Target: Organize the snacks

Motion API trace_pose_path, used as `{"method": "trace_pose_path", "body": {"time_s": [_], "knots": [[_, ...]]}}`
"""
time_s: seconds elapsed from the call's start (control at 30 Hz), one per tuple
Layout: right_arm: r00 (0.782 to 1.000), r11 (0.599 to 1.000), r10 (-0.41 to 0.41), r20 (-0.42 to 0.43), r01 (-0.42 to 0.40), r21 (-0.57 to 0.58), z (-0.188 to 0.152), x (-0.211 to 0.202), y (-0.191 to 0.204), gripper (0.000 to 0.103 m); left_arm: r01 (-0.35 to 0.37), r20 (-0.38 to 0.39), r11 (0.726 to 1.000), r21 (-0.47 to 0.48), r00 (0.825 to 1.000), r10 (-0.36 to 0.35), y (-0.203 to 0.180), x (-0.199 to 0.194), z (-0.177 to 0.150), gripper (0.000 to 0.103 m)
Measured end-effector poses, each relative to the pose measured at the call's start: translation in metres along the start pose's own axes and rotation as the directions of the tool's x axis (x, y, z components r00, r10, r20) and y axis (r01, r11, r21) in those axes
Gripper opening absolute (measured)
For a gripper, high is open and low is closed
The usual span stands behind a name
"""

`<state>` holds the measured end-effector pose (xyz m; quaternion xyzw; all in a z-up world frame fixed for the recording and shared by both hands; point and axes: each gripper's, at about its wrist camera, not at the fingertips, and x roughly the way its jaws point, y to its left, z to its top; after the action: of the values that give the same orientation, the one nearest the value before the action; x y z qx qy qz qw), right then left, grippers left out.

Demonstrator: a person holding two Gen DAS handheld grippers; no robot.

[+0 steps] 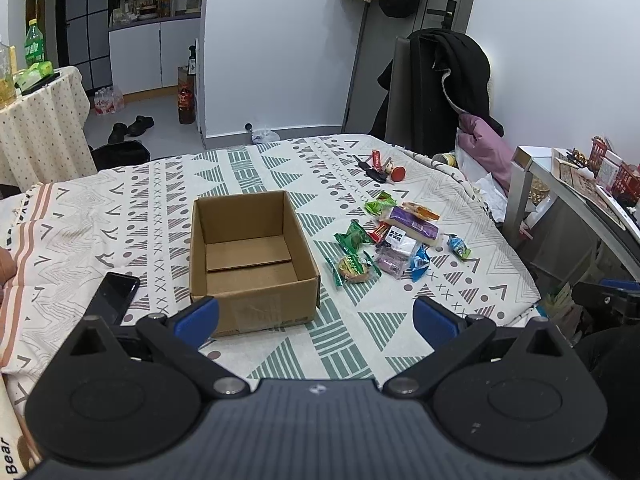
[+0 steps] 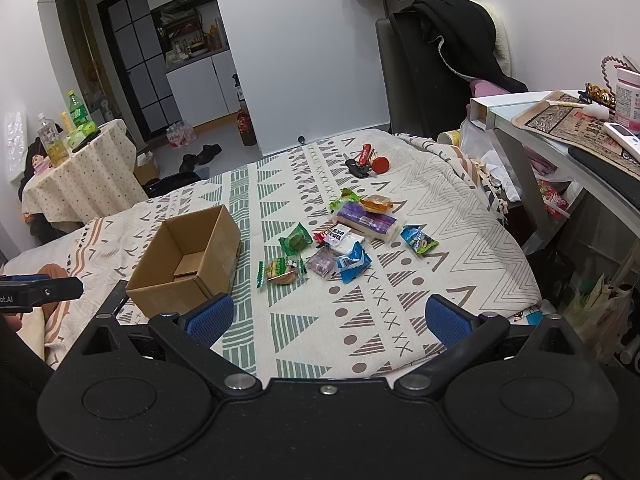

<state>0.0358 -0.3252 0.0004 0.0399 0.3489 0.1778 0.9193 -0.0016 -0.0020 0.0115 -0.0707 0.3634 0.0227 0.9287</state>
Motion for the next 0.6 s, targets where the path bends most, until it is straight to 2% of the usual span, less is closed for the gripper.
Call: {"method": "trace_pose_path", "body": {"time_s": [0.6], "knots": [[1.0,1.0,0.008,0.009,-0.008,0.001,0.0035,-0.0036,-0.0005,0.103,0.004,0.008,1.0,-0.009,1.0,-0.004,0.001,-0.0026,0.0017,0.103]]}}
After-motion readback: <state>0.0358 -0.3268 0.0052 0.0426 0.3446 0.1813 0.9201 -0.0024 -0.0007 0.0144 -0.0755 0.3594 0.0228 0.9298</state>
